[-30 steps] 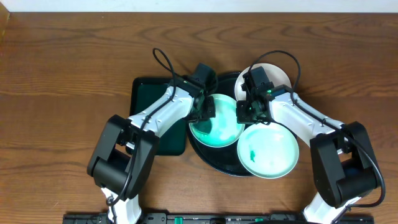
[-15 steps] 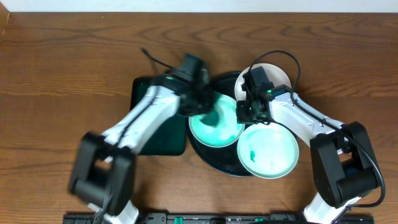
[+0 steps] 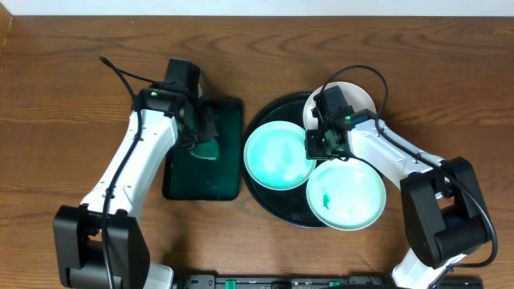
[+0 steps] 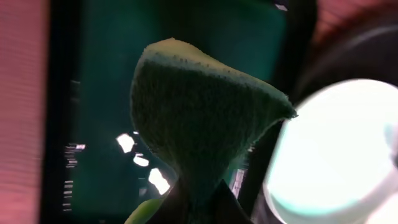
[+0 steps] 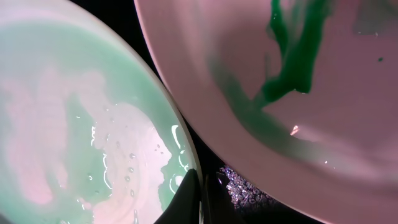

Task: Clean dirty plates on tray and stack at the side
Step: 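Move the sponge with the left gripper into the green basin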

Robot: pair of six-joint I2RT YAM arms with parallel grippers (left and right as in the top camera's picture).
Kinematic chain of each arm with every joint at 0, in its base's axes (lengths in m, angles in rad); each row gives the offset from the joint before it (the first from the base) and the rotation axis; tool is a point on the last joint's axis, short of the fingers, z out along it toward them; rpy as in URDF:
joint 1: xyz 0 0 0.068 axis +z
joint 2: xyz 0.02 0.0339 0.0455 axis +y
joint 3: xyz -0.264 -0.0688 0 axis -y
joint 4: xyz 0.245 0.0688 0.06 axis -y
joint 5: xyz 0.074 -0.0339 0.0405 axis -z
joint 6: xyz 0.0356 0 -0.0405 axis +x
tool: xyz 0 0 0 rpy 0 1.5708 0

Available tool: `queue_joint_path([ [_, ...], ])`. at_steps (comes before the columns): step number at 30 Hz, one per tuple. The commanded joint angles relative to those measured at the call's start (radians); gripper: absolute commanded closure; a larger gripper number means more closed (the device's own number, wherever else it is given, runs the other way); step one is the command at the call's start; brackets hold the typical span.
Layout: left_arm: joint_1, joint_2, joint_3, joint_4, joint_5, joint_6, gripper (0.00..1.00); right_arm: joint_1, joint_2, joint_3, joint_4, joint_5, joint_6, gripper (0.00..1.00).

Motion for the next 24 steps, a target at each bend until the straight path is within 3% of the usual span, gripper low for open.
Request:
queue_joint_path([
  [1,0.002,0.009,-0.027,-0.002,-0.114,0.037,0.92,0.006,-0.013,-0.007,0.002,-0.019,0.012,0.98],
  [8,0.002,0.032,-0.148,0.108,-0.121,0.035,0.92,0.006,-0.013,-0.007,0.002,-0.019,0.012,0.96],
  [11,0.002,0.032,-0.204,0.16,-0.161,0.034,0.92,0.006,-0.013,-0.007,0.0,-0.019,0.012,0.88],
  [13,0.002,0.032,-0.224,0.177,-0.169,0.032,0.79,0.006,-0.013,-0.007,-0.002,-0.019,0.012,0.78],
  [15,0.002,0.032,-0.226,0.177,-0.172,0.032,0.72,0.006,-0.013,-0.008,-0.002,-0.019,0.012,0.73],
  [19,0.002,0.032,-0.222,0.192,-0.172,0.023,0.51,0.006,-0.013,-0.022,0.002,0.007,0.013,0.74],
  [24,0.002,0.009,-0.145,0.171,-0.135,0.012,0.45,0.006,-0.013,-0.053,0.046,0.01,0.013,0.76],
])
